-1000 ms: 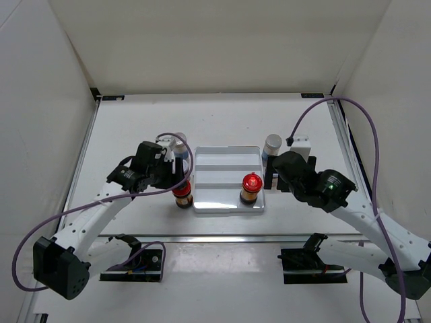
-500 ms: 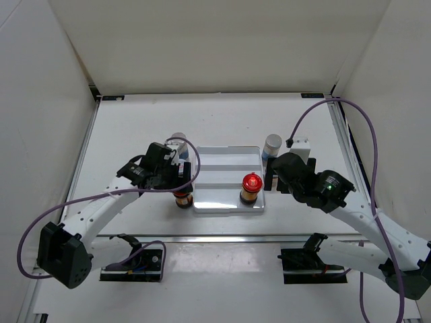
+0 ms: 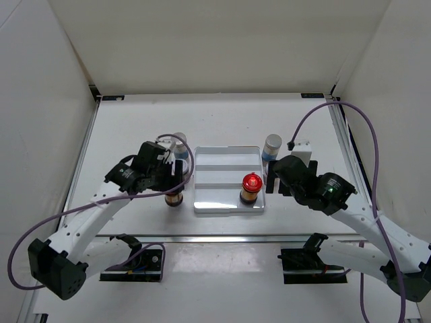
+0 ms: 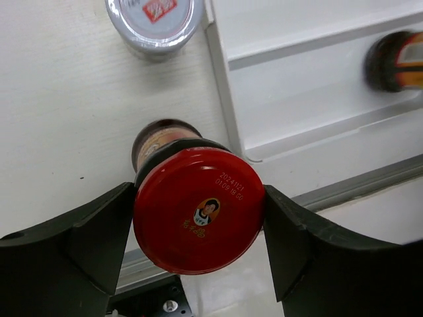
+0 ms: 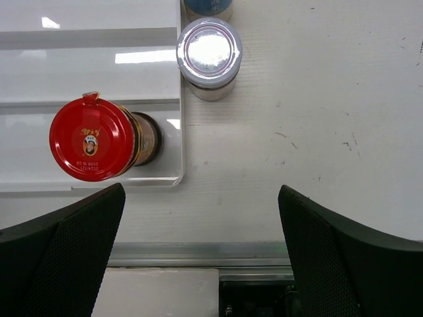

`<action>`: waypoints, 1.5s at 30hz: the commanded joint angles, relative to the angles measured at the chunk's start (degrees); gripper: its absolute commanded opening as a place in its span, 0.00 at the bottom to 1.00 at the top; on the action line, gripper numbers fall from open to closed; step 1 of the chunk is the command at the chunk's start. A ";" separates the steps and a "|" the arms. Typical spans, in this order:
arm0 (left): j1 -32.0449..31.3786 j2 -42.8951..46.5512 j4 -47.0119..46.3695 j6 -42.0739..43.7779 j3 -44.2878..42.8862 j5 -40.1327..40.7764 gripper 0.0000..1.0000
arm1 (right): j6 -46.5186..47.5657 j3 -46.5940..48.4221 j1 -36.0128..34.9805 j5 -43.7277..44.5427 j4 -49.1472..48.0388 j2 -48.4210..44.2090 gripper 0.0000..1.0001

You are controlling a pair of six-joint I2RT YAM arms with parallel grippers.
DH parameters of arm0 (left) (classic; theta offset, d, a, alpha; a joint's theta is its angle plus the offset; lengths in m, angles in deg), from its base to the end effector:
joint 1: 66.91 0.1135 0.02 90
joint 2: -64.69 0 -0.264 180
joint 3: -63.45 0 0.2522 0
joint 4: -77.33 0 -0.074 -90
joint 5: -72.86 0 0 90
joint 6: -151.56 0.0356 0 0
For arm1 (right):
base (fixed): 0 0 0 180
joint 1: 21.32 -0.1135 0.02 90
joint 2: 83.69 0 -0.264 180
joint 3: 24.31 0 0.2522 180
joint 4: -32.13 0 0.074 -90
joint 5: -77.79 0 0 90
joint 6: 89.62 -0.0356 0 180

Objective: Organize the condiment bottles

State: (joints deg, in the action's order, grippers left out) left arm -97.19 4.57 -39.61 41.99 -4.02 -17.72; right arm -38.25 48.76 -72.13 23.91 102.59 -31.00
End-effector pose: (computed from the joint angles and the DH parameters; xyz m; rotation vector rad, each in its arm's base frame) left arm 0.1728 -0.1013 0.2841 0.2449 2.5697 -0.3474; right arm 0.1188 0.1126 0.3325 0.0259 2.2393 0.0530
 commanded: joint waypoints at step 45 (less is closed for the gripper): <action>-17.35 -6.95 -10.56 -2.69 -15.35 5.84 1.00 | 8.30 4.06 16.96 -8.24 -7.38 16.03 1.00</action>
State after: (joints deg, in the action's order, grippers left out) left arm -114.28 -8.52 -52.40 35.50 -13.31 -13.08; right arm -33.81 50.36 -58.29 20.94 101.35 -17.52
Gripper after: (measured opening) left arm 0.998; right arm 0.998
